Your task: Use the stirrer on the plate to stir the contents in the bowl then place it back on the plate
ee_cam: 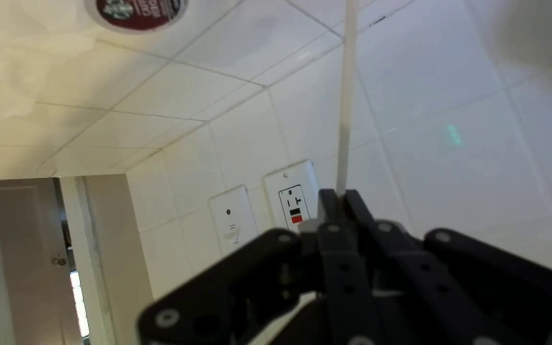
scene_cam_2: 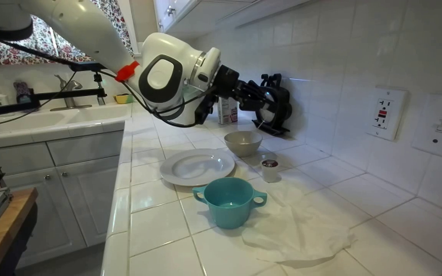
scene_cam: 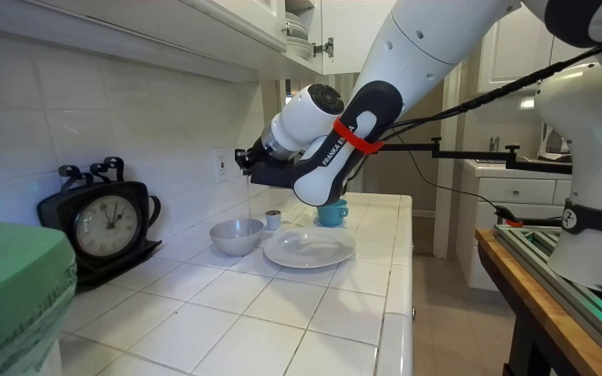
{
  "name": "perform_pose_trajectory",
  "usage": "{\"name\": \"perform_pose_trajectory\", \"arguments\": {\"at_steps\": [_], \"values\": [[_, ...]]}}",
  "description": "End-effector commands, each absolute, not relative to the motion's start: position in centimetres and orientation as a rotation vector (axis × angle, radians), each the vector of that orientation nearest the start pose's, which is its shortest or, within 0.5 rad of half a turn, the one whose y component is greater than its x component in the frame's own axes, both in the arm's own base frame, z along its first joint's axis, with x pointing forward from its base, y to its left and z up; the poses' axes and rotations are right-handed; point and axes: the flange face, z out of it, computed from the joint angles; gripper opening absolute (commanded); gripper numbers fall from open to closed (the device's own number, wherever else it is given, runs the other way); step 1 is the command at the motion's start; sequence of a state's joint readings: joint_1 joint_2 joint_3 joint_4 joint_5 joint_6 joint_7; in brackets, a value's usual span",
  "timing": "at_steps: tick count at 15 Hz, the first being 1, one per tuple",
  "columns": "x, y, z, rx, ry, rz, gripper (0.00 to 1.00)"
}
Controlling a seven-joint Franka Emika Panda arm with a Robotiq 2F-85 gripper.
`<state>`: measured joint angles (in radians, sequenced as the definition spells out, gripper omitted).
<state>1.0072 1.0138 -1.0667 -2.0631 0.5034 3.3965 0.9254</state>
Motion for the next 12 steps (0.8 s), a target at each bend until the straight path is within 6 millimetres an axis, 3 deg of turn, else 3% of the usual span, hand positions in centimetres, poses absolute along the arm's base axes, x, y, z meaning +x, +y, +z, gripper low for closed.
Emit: {"name": "perform_pose_trajectory", "arguments": {"at_steps": [1,12], "values": [[63.7,0.6,26.8,-2.527,1.184,-1.793,0.01],[64.6,2.8,25.4,-2.472,0.989,-1.942,0.01]]}}
